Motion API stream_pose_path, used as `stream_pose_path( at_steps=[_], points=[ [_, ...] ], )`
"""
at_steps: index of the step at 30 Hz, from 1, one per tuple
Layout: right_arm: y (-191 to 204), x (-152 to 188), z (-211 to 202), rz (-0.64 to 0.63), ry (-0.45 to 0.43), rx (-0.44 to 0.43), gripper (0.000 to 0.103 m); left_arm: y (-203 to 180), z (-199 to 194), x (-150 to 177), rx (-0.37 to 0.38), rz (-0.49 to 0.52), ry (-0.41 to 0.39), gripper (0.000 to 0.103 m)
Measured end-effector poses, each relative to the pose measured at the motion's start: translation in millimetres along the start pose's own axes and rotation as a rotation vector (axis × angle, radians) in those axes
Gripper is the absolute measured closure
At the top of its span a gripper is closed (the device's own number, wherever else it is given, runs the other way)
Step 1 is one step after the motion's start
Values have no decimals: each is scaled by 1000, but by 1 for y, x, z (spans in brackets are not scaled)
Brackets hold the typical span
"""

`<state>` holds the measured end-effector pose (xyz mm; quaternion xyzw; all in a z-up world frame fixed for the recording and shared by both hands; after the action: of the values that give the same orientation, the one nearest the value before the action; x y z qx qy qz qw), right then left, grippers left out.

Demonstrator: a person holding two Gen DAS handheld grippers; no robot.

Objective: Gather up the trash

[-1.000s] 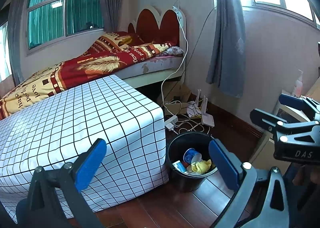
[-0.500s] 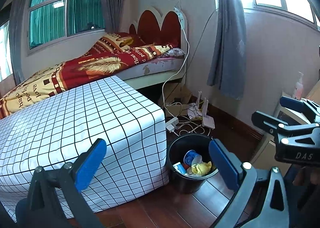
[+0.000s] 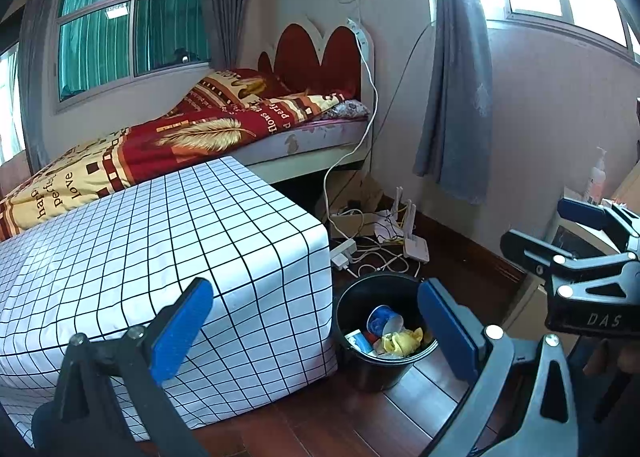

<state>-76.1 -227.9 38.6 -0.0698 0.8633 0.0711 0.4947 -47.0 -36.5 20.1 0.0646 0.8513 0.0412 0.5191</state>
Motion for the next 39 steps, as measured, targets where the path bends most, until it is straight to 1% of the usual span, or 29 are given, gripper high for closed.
stream_pose_path(
  at_steps=[39],
  points=[
    [1, 4, 1, 0, 8, -8, 0, 4, 0, -1, 4, -5, -6, 0]
  ],
)
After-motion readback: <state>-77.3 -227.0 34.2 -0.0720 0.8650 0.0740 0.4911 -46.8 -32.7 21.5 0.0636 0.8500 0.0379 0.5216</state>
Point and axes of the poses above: each gripper's, at about its wrist camera, not at the fingertips, and z roughly the way its jaws point, y to its left, x to its underside, the point moved 2 cm from there along z, roughly the way its jaws point, and after that the axes turned 14 degrees about -x, right-handed, at the moved point
